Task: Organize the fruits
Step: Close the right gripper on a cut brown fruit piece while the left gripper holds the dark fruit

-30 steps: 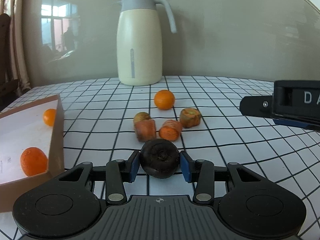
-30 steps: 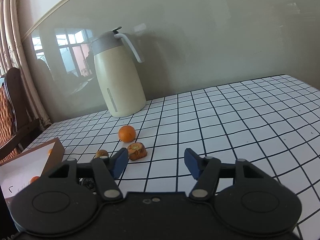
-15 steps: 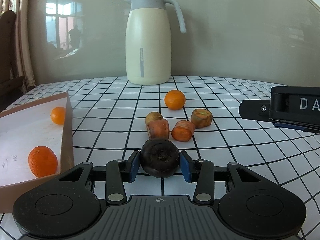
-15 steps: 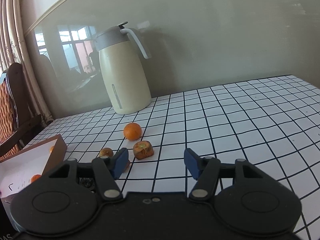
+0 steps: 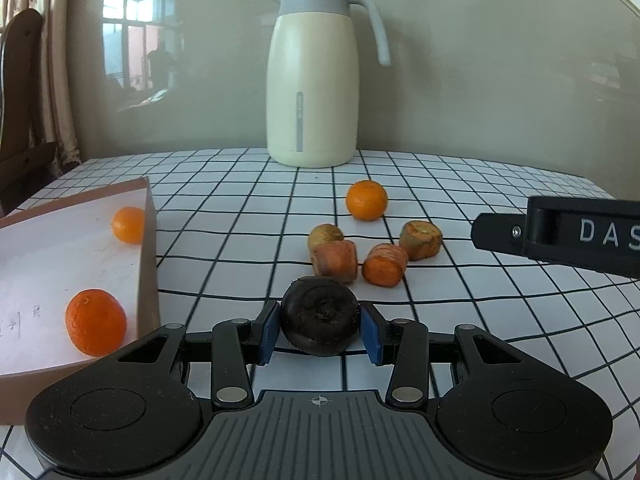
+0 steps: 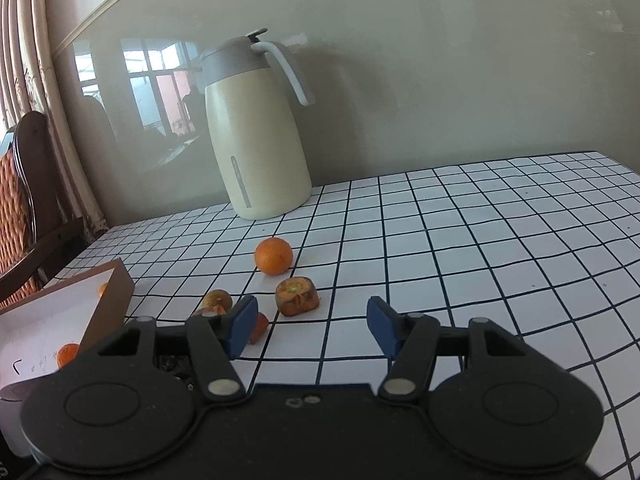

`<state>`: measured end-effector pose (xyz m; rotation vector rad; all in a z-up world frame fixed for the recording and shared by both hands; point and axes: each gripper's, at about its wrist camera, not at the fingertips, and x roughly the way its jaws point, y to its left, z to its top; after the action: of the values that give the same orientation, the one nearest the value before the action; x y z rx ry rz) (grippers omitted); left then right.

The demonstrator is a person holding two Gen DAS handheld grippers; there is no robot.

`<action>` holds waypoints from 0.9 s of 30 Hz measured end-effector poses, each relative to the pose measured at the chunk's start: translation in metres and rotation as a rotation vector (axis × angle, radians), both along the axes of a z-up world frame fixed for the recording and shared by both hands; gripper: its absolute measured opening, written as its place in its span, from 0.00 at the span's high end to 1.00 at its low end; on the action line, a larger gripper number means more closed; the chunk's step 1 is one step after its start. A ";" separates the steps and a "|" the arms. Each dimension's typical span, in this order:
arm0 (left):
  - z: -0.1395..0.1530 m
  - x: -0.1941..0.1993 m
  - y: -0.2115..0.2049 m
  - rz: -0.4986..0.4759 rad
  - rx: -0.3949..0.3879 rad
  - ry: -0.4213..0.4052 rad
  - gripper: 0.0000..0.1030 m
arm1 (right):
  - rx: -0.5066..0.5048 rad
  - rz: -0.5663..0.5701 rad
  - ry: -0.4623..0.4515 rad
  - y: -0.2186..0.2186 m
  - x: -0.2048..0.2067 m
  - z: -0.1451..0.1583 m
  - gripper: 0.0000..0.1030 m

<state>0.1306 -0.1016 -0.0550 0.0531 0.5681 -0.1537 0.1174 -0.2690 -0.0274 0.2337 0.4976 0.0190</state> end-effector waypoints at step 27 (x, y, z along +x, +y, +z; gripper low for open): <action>0.000 0.005 0.013 0.009 -0.018 0.019 0.58 | -0.002 0.026 0.097 0.016 0.053 -0.012 0.61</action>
<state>0.1355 -0.0885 -0.0548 0.0312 0.5856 -0.1507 0.1707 -0.2534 -0.0397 0.2268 0.5973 0.0324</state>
